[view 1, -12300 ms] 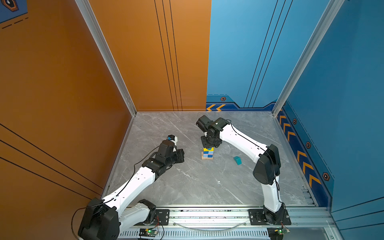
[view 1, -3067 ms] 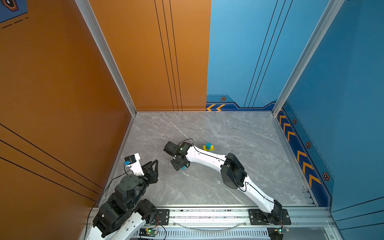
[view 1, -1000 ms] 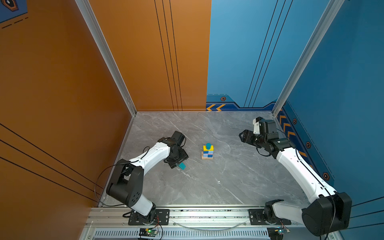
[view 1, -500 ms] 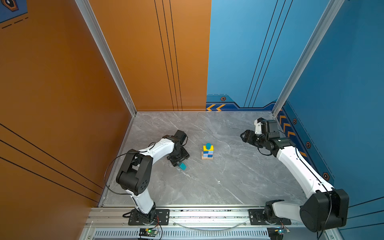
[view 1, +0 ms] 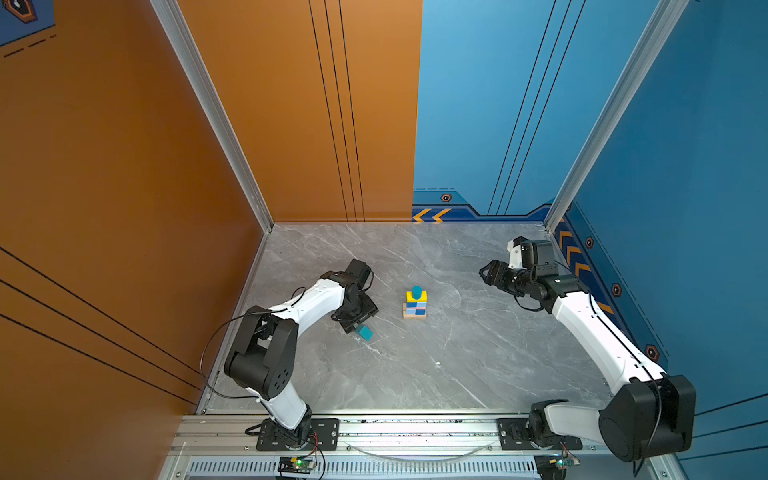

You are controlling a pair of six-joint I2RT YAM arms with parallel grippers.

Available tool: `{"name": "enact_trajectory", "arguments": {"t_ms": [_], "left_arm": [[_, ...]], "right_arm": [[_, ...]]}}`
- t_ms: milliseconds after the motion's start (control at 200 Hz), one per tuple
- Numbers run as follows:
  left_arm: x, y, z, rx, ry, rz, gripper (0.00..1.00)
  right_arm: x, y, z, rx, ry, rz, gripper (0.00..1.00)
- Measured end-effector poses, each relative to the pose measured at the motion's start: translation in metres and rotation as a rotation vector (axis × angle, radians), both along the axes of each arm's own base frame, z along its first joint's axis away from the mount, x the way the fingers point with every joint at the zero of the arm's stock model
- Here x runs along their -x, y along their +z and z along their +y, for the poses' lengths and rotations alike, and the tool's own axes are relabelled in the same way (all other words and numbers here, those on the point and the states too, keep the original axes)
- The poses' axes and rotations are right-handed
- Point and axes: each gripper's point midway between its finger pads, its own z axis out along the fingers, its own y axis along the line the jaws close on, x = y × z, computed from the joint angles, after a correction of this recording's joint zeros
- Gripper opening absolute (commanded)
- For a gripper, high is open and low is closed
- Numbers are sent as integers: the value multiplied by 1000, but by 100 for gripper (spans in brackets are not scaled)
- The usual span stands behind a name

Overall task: Build the wood block tower
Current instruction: 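Withdraw the right gripper while the left gripper moves over the teal prism, then lower the open left gripper around the teal prism and close on it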

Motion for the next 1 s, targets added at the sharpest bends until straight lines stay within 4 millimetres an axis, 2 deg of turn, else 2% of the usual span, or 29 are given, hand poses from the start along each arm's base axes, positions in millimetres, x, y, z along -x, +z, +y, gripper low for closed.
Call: {"name": "enact_trajectory", "arguments": {"t_ms": [400, 551, 696, 1001], "left_arm": [[18, -10, -5, -15, -14, 35, 76], [19, -11, -6, -16, -13, 39, 71], [20, -21, -4, -30, -9, 69, 65], [18, -26, 3, -39, -1, 82, 62]], "right_arm": [[1, -1, 1, -3, 2, 4, 66], [1, -1, 1, -6, -1, 5, 66], [1, -2, 1, -5, 0, 8, 65], [2, -5, 1, -5, 0, 14, 65]]}}
